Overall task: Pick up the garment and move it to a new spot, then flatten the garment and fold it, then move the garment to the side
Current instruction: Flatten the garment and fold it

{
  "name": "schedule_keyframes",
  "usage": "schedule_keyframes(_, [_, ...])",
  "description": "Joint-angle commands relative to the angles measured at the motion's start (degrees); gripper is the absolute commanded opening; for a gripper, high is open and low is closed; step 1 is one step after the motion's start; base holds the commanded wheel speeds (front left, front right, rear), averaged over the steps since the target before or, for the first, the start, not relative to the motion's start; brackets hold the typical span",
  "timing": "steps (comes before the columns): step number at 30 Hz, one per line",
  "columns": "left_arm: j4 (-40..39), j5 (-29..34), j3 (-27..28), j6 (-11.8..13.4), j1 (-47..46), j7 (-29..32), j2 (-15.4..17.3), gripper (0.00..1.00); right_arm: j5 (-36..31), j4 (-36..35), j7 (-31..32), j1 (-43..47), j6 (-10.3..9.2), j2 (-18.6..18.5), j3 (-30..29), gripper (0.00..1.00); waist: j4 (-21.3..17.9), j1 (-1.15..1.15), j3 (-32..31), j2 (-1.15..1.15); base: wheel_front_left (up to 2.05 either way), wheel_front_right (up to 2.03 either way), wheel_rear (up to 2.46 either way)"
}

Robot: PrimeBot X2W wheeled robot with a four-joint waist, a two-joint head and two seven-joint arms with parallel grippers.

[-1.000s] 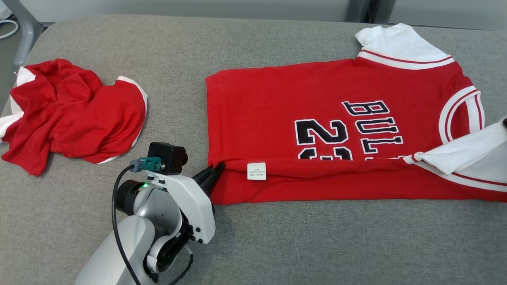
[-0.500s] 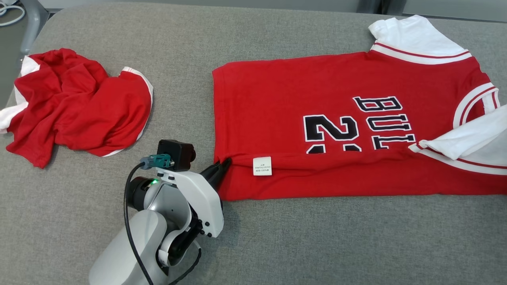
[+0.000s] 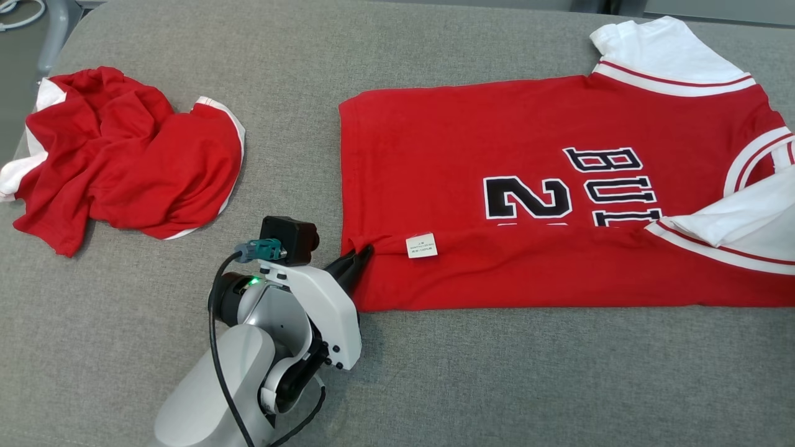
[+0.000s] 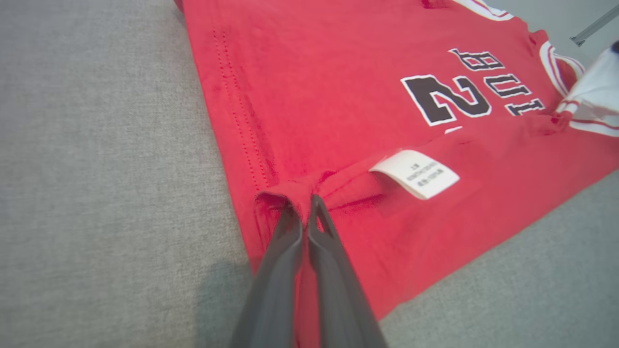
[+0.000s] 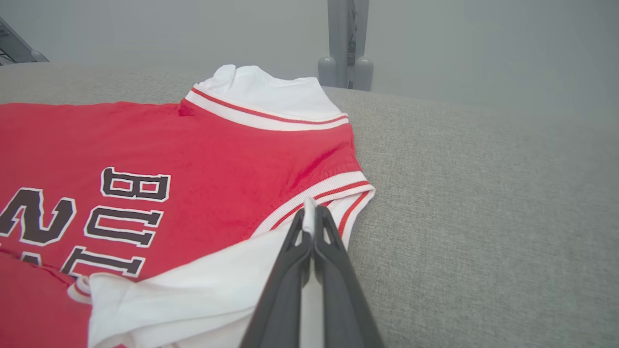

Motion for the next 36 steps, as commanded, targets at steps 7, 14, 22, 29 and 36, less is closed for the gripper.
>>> schedule_keyframes(7, [1.6,1.0,-0.9,0.1,-1.3,-0.6,-0.1,0.66,1.6,1.9,-1.3,-0.9,-0.01,0.7,1.2,1.00,0.3,0.00,-0.1,0.00,0.00,0.00,0.00])
schedule_keyframes(14, [2.3,1.2,-0.5,0.9,-0.4,-1.6,0.9,1.00,2.7,4.9,-4.0,-0.9,-0.01,2.0,1.3,1.00,-0.1,0.00,-2.0,0.00,0.00,0.00,0.00])
schedule_keyframes(22, [-1.8,3.3,3.3,5.8,1.8,-10.9,1.5,1.00,-2.9,6.1,-9.5,0.2,-0.01,3.2,-1.3,1.00,-1.7,0.00,-5.8,0.00,0.00,0.00,0.00])
schedule_keyframes(29, [-5.8,3.2,6.7,8.4,5.9,-23.0,-1.1,1.00,-19.2,1.6,-9.6,7.3,-0.01,8.4,-21.4,1.00,-3.2,0.00,-8.4,0.00,0.00,0.00,0.00])
schedule_keyframes(36, [-6.1,4.9,9.7,9.4,11.4,-29.8,-3.5,1.00,-39.1,-11.9,-9.7,23.5,-0.01,21.4,-44.8,1.00,-4.2,0.00,-10.6,0.00,0.00,0.00,0.00])
